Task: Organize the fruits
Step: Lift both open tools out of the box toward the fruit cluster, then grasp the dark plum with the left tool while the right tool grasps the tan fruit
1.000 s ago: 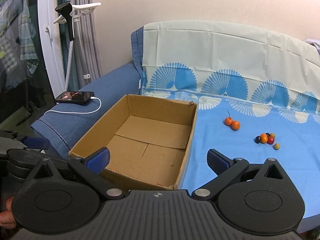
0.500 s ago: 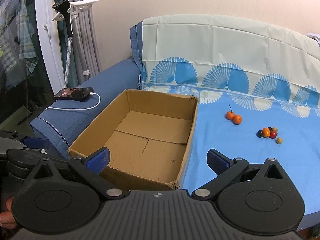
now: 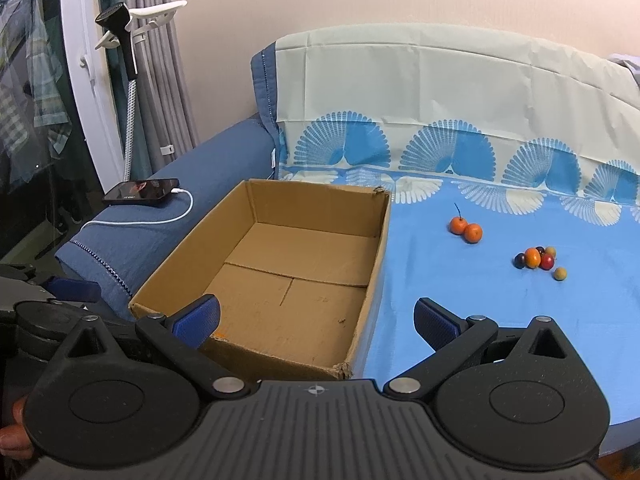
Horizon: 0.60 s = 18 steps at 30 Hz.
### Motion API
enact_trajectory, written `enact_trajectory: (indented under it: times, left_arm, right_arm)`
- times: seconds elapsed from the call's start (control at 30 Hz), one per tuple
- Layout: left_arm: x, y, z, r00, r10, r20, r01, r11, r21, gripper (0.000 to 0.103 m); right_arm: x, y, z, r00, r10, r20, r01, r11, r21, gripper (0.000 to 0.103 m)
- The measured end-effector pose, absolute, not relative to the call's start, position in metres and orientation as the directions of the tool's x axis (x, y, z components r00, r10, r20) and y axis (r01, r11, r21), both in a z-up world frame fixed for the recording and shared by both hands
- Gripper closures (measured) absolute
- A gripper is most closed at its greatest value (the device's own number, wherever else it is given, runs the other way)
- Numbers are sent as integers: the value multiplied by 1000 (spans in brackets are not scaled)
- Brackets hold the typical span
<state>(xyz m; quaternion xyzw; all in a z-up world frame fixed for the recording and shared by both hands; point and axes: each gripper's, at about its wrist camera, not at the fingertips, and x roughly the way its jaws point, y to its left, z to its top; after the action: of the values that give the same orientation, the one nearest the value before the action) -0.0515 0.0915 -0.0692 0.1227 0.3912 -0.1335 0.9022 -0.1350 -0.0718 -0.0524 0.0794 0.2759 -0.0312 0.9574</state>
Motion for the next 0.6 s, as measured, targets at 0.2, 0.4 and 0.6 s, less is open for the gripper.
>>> enact_trajectory:
  times: [0.2, 0.4, 0.6]
  left_arm:
    - [-47, 78, -66, 669, -132, -732, 338, 931, 141, 0]
    - [-39, 53, -63, 653, -143, -744, 363, 921, 142, 0]
    - [-28, 19, -60, 642, -169, -748, 399, 906, 138, 0]
  right_arm:
    - [-138, -87, -56, 852, -22, -523, 132, 976, 174, 1]
    - [-144, -115, -60, 854, -50, -517, 192, 955, 226, 1]
    - [-151, -154, -65, 848, -110, -518, 276, 927, 254, 1]
